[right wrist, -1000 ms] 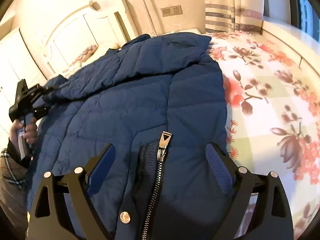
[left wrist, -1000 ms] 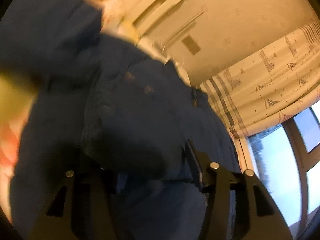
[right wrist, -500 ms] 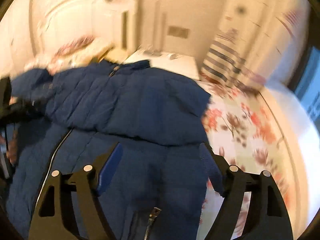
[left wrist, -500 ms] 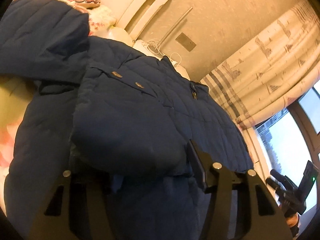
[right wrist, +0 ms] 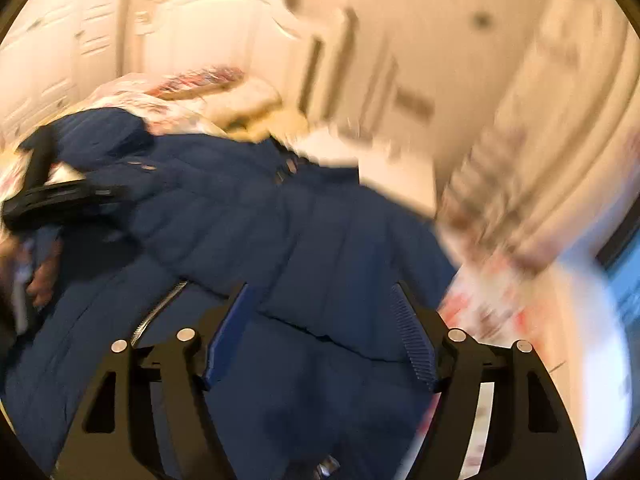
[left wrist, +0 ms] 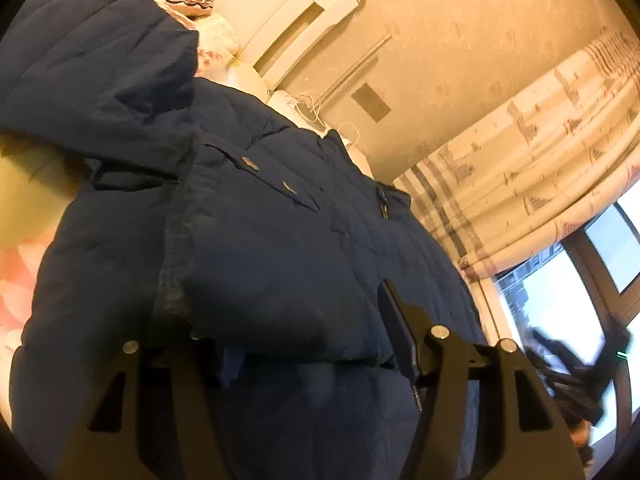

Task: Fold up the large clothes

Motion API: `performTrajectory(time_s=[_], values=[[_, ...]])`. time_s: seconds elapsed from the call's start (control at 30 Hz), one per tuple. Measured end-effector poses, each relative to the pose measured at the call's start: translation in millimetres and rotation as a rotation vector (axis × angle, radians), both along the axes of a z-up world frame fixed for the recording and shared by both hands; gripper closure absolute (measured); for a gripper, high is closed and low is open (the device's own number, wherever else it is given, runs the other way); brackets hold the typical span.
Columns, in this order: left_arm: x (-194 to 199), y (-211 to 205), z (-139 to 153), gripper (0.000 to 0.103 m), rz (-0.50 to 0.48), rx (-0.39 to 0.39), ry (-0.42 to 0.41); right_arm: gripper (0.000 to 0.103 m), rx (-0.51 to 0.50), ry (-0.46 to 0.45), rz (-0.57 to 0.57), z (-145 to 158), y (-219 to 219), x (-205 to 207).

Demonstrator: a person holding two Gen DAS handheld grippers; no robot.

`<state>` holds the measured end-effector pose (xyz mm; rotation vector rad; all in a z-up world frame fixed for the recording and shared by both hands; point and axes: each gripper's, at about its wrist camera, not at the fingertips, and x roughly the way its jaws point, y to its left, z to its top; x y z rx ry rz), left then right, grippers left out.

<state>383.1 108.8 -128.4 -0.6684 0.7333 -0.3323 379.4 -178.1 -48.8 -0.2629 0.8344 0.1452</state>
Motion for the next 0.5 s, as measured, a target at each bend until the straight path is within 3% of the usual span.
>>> performTrajectory(time_s=[0.07,0.17,0.23,0.3,0.33,0.43,0.5], values=[[-2,2,2,0.043,0.016,0.008,-0.01,0.034,0.044,0.051,-0.006,-25,-2,21],[-7,6,7,0.045,0.042,0.009,-0.055,0.039,0.006,0.101,-0.03,-63,-3,39],[-7,4,12,0.048,0.043,0.032,-0.076,0.038,0.066,0.079,-0.047,-68,-9,36],[-6,-4,22,0.063,0.04,0.123,-0.106,0.038,0.069,0.07,-0.041,-69,-12,31],[-9,-9,32,0.068,0.036,0.171,-0.161,0.038,0.073,0.063,-0.04,-70,-14,30],[-25,-26,57,0.068,0.001,0.269,-0.332,0.038,0.074,0.048,-0.042,-70,-10,26],[-21,-33,55,0.065,-0.005,0.312,-0.314,0.038,0.063,0.045,-0.045,-70,-7,25]])
